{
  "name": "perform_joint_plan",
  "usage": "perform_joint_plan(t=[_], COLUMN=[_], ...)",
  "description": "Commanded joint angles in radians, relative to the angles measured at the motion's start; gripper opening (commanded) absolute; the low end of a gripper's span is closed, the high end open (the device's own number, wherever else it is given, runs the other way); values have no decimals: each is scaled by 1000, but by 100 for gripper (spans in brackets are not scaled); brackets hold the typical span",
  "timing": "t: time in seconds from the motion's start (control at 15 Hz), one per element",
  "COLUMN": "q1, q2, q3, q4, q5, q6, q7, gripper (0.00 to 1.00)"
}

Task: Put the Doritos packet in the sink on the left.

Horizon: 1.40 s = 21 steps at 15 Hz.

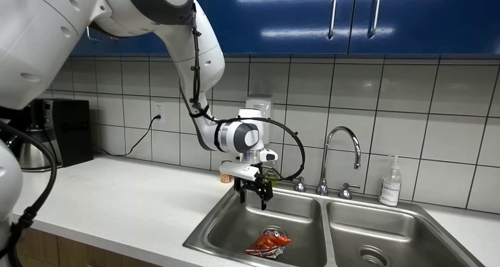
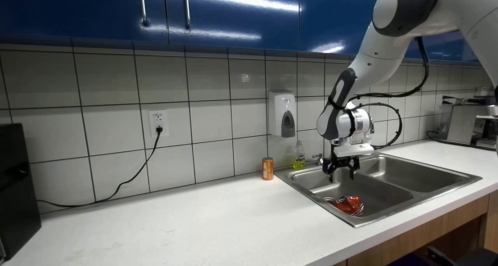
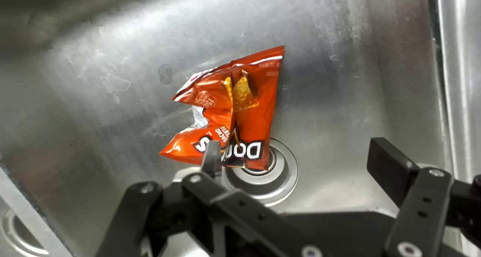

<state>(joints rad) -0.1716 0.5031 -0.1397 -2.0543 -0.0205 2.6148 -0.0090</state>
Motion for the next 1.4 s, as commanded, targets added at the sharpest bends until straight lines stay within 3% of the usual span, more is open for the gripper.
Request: perform_joint_plan(t=[0.0, 0.87, 1.33], q1=[-20, 24, 51], q2=[-139, -506, -587], q3=[21, -13, 20], q4=[-131, -490, -598], q5=[22, -124, -205], q6=[-23, -78, -66], q7=[-58, -42, -87], gripper=[100, 100, 100])
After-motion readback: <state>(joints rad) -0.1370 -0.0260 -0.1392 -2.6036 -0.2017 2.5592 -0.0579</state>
